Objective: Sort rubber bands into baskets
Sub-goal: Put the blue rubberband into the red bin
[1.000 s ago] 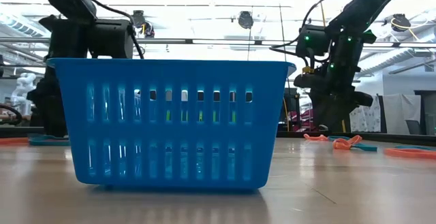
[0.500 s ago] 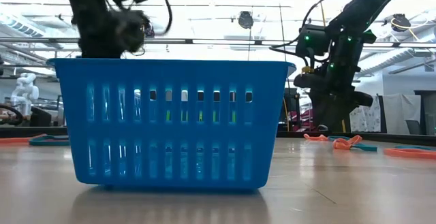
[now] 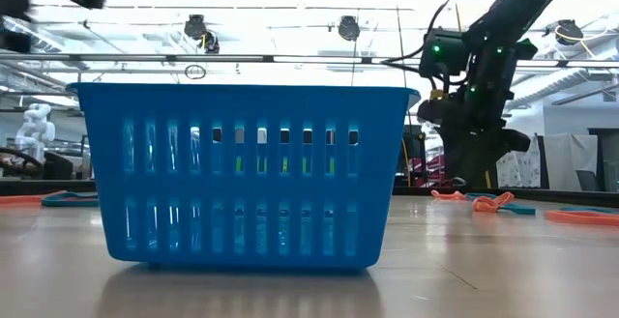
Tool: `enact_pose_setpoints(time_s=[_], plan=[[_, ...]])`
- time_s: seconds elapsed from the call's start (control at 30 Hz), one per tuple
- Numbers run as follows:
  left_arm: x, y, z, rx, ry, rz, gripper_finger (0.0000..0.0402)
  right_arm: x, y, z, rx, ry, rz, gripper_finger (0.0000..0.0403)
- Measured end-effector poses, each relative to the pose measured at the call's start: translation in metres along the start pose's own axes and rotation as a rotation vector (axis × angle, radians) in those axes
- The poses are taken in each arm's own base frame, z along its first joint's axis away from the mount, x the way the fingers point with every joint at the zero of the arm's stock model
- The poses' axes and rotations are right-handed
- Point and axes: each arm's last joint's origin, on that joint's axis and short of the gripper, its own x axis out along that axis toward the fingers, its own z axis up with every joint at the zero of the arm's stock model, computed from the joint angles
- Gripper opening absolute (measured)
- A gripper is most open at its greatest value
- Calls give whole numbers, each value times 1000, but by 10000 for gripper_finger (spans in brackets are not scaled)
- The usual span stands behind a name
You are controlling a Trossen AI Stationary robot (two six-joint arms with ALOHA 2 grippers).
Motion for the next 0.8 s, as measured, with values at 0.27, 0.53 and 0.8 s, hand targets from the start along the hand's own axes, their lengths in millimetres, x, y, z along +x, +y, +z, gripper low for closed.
enact_pose_setpoints(time_s=[0.27, 0.53, 0.8], plan=[[23, -15, -43, 12, 52, 39, 0, 0, 18, -26, -70, 90, 8, 203], [56, -16, -59, 16, 76, 176, 0, -1, 25, -40, -93, 16, -80, 203], [79, -12, -57, 60, 78, 273, 0, -2, 27, -49, -44, 14, -128, 203]])
